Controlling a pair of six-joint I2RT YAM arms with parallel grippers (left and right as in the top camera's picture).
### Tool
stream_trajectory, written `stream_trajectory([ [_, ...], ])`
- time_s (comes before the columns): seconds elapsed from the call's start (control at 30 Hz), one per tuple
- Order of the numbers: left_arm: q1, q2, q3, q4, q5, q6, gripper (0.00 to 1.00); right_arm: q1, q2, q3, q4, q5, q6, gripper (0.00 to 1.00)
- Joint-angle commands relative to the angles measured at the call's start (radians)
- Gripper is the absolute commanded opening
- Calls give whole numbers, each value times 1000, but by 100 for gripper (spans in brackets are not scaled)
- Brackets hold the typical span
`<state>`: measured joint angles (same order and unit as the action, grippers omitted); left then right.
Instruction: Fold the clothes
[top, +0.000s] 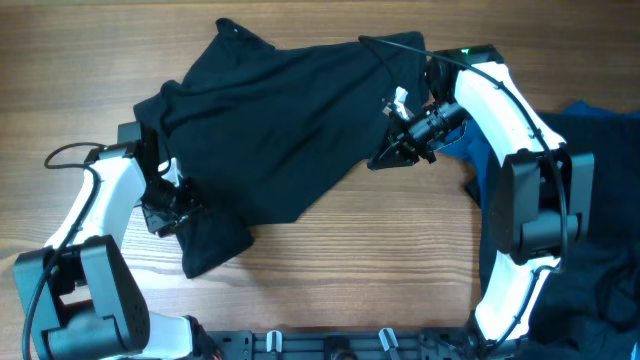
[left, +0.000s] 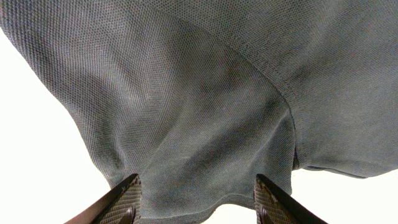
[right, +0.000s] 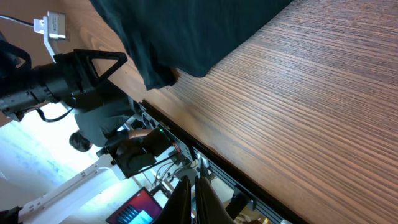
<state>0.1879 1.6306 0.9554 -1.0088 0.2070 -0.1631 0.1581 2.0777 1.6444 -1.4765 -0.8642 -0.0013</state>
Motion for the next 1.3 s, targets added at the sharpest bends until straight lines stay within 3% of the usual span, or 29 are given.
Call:
stream_trajectory([
  [0.0, -5, 2, -3, -2, 2, -2, 58, 1, -2, 0, 6, -24, 5, 4],
  [0.3, -5, 2, -3, -2, 2, -2, 61, 1, -2, 0, 48, 16, 42, 4],
  [0.57, -5, 0, 14, -13, 6, -2, 63, 2, -2, -1, 336, 514, 344, 6],
  [0.67, -5, 0, 49, -48, 13, -2, 63, 2, -2, -2, 372, 557, 344, 46],
  [0.73, -5, 0, 81, -72, 13, -2, 63, 2, -2, -12, 385, 557, 342, 52],
  [0.93, -5, 0, 154, -79, 13, -2, 68, 40, -2, -143, 499, 562, 314, 47],
  [1.0, -5, 0, 159, -79, 13, -2, 70, 55, -2, -206, 574, 569, 315, 37],
  [1.03, -5, 0, 159, -80, 13, -2, 70, 59, -2, -234, 609, 578, 317, 26],
  [1.1, -5, 0, 159, -82, 13, -2, 70, 62, -2, -276, 664, 579, 320, 19],
  [1.13, -5, 0, 159, -84, 13, -2, 70, 62, -2, -290, 686, 579, 320, 20],
  [1.2, -5, 0, 159, -84, 13, -2, 70, 61, -2, -311, 727, 579, 316, 35],
  [1.27, -5, 0, 159, -83, 13, -2, 70, 62, -2, -312, 733, 580, 315, 41],
])
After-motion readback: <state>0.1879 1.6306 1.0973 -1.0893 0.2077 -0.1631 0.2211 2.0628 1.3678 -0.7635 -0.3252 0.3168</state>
